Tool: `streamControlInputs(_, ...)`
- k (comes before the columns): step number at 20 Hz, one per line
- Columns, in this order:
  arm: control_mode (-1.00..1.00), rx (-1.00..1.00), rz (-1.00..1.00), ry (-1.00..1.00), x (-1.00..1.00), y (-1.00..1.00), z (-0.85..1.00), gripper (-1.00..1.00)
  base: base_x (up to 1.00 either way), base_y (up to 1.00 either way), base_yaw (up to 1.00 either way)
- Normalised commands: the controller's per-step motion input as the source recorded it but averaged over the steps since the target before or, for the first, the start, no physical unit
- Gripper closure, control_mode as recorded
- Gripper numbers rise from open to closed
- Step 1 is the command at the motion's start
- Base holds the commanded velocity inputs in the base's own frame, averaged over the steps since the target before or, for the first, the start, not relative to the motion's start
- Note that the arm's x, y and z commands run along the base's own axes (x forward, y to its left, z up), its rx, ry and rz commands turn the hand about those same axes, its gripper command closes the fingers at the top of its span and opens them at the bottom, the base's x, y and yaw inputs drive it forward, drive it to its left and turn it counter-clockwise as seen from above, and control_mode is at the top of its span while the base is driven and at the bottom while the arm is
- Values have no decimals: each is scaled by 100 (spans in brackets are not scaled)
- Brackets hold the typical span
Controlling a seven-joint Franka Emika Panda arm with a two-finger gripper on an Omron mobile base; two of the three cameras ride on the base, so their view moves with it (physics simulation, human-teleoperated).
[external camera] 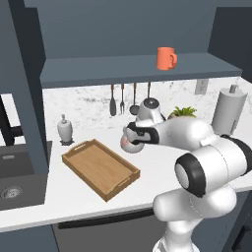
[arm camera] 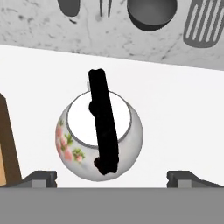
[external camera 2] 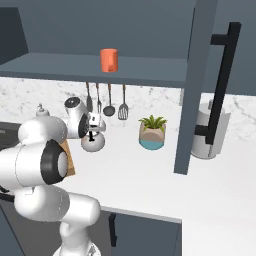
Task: Pick the kettle from the counter and place it on the tray. Then pick the mug from the cabinet and place it on the tray. Then close the cabinet doors.
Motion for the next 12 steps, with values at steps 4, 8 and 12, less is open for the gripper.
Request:
streamControlInputs(4, -100, 3, 0, 0, 15, 0, -18, -100, 0, 0, 0)
streamControlInputs(8, -100, 1, 0, 0, 11, 0, -19, -100, 0, 0, 0)
streamControlInputs(12, -100, 0, 0, 0, 8, 0, -17, -100, 0, 0, 0)
